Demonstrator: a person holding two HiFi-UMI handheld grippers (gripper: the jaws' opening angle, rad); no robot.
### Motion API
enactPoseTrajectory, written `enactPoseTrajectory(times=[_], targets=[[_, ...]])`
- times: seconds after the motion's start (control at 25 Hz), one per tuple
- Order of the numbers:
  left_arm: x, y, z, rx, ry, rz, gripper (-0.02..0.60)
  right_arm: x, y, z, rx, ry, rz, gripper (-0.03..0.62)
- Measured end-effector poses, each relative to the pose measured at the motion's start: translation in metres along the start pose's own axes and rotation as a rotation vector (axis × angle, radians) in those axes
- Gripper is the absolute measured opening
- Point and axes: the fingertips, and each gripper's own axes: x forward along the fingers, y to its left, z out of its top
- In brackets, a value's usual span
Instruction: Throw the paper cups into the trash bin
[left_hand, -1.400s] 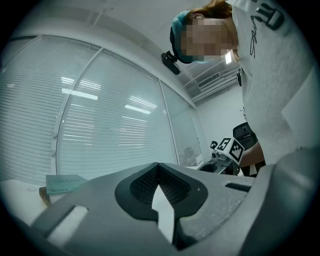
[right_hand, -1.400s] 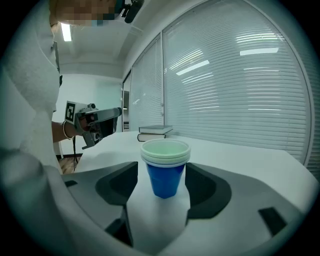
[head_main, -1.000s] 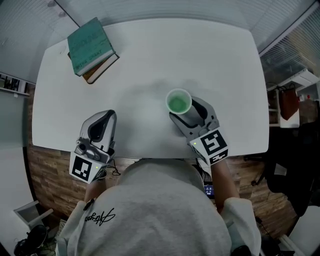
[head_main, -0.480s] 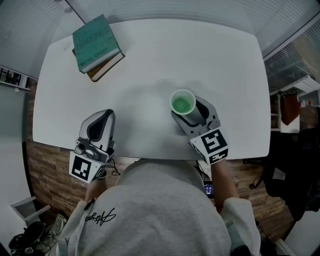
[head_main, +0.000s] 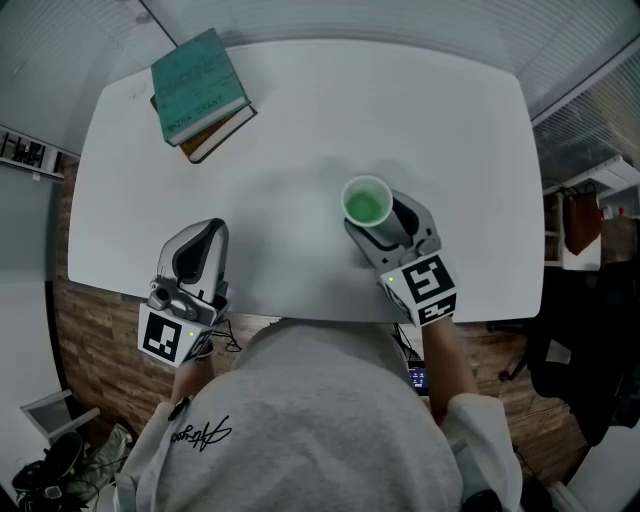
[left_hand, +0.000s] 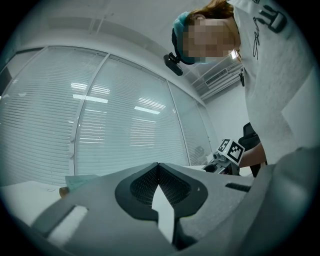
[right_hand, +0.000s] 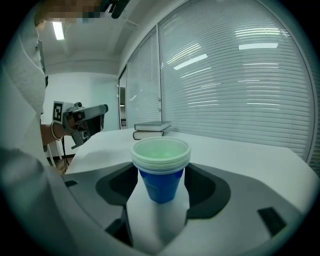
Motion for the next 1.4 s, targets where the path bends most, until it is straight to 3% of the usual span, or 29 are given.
enactPoseTrajectory(times=[0.56,0.72,1.08,1.4], targets=[[0.001,0.004,0.001,-0.005,-0.009,-0.028,0.003,-0.009,-0.01,0.018,-0.016,-0.084,-0.095,0.272],[0.008,0.0,0.008,-0.026,-0.058,-0.075,0.003,-0.016,-0.011,0.024,-0.016,-0.108,-0.133,0.272],[0.023,-0.005,-0.001,-0.017,-0.036,-0.168,0.003,-0.035,-0.01,0.03,-0.021,-0.162,-0.23,0.272],[0.034,-0.018,0.0,-0.042,-0.078,-0.313,0.003,-0.057,0.0,0.034,-0.012,-0.171,-0.34,0.272]])
